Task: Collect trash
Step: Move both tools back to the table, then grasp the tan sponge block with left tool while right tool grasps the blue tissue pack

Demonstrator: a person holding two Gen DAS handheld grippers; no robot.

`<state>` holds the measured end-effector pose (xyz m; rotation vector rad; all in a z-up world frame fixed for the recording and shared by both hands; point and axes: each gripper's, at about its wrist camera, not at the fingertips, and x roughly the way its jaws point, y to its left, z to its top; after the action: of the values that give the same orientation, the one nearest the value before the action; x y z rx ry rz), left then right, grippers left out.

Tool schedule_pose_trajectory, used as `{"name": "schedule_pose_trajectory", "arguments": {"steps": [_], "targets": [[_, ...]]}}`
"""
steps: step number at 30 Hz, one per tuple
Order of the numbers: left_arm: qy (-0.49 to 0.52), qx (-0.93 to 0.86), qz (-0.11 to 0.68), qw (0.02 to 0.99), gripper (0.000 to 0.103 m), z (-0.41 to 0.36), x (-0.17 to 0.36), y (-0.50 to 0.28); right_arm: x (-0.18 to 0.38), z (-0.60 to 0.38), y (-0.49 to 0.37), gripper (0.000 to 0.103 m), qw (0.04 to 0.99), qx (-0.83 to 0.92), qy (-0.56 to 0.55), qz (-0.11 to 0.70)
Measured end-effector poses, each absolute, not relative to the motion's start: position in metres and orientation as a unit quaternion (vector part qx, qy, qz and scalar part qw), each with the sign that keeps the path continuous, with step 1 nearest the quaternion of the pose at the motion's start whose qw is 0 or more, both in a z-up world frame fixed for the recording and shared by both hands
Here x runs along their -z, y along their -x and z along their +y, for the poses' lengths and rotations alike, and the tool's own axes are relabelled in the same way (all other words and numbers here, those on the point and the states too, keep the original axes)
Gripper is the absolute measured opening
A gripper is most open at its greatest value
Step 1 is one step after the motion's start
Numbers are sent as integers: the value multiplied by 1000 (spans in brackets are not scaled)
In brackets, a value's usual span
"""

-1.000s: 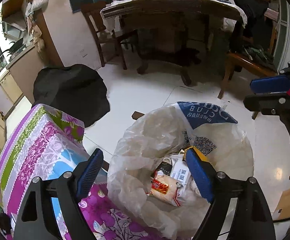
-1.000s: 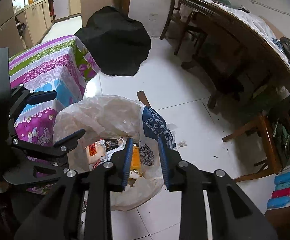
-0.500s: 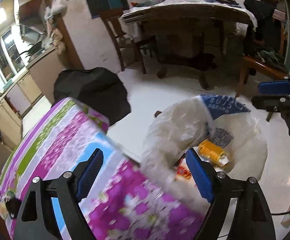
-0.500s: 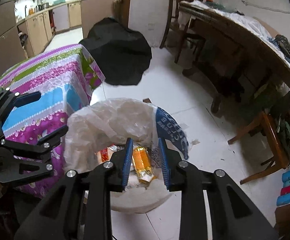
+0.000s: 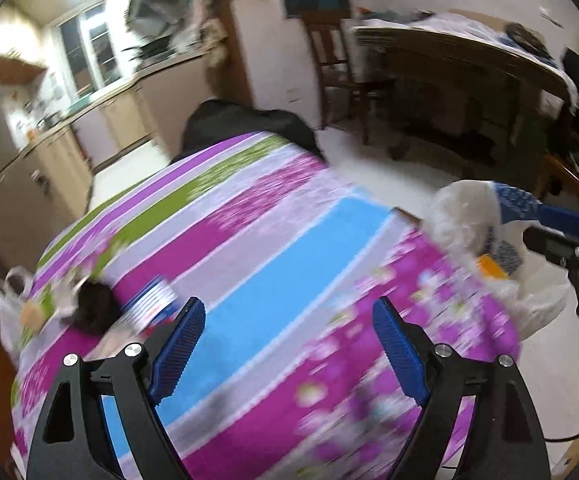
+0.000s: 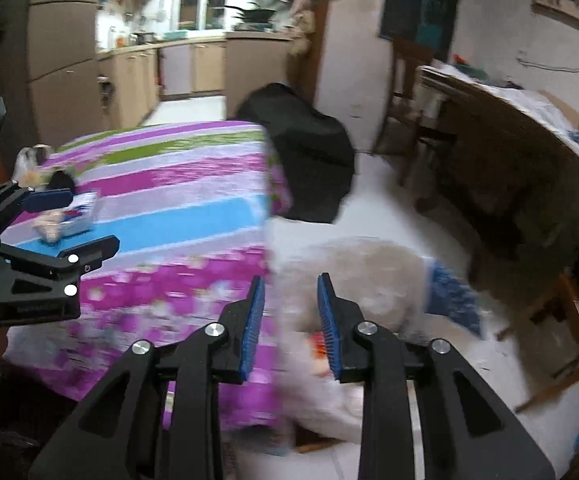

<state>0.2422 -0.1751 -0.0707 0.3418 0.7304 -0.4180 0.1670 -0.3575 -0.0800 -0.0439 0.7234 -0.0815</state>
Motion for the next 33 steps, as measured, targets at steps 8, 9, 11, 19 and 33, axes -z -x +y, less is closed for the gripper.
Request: {"name": "schedule_pose_trajectory", "arguments": {"steps": [8, 9, 11, 19, 33], "targets": [[-87, 76, 378, 918, 85, -28, 72, -260, 106, -274, -195, 35, 926, -65, 6, 372], [-80, 59, 378, 921, 85, -12, 71, -264, 107, -260, -197, 38, 925, -79, 9, 371], [-61, 20, 372, 926, 85, 26, 65, -273, 107, -243, -201, 43, 924, -101, 8, 368], [-6, -81, 344, 935, 88, 130, 40, -328, 98, -213, -240, 47, 921, -135, 3, 365], [16, -71, 369, 927, 91, 154, 85, -437, 112, -195, -330, 66, 894, -198, -46, 400]]}}
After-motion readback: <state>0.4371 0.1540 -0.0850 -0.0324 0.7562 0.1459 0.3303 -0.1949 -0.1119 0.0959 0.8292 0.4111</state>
